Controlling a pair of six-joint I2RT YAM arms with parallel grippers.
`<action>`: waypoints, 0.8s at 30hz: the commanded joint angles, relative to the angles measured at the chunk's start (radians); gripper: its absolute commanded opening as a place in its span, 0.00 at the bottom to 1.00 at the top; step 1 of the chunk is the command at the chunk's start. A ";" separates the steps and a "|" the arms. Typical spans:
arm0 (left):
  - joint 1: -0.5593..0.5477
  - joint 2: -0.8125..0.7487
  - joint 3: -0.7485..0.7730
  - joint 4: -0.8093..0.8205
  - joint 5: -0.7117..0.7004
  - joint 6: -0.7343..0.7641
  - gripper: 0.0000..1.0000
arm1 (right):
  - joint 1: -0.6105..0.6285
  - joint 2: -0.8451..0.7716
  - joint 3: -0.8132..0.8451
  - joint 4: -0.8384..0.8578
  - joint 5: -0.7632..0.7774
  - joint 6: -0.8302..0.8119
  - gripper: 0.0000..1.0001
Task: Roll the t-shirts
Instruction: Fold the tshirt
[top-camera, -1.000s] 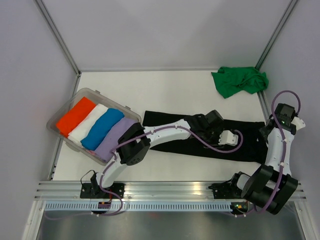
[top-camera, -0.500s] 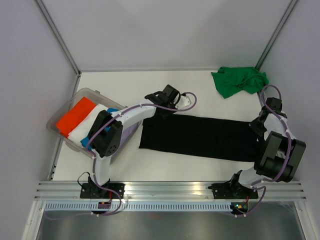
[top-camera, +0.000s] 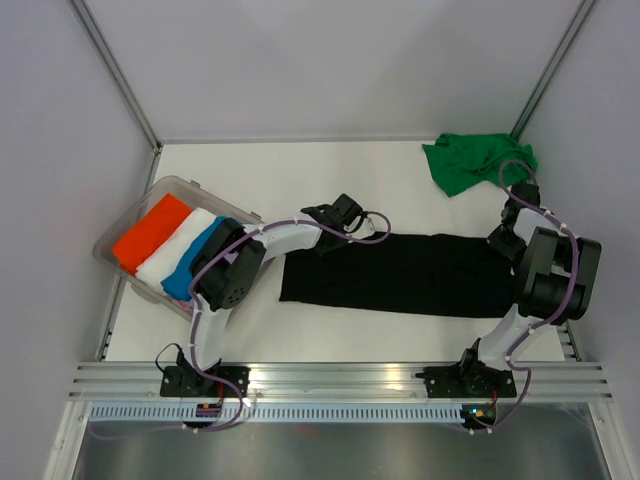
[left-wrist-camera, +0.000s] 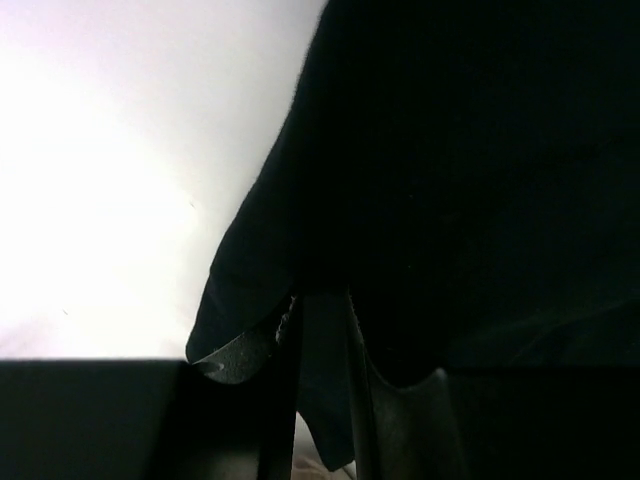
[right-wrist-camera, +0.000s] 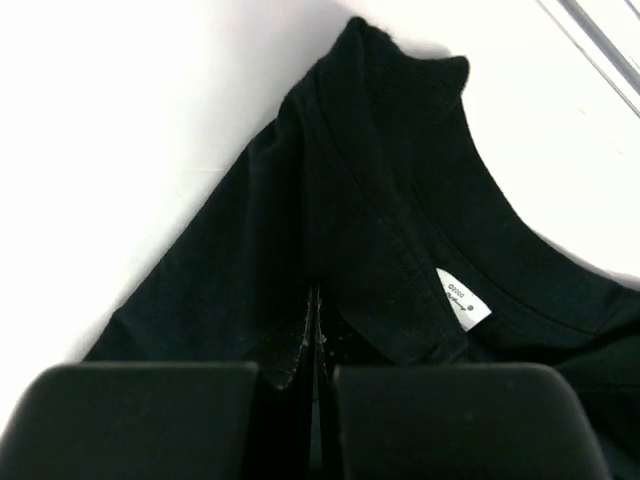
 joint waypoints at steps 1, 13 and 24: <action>-0.014 -0.032 -0.092 -0.092 0.048 0.000 0.29 | 0.061 0.069 0.025 0.015 0.014 -0.003 0.00; -0.071 -0.164 -0.179 -0.452 0.271 -0.150 0.30 | 0.250 0.191 0.206 0.004 0.004 -0.009 0.00; -0.106 -0.271 -0.225 -0.560 0.410 -0.185 0.34 | 0.557 0.431 0.534 -0.056 0.020 0.068 0.00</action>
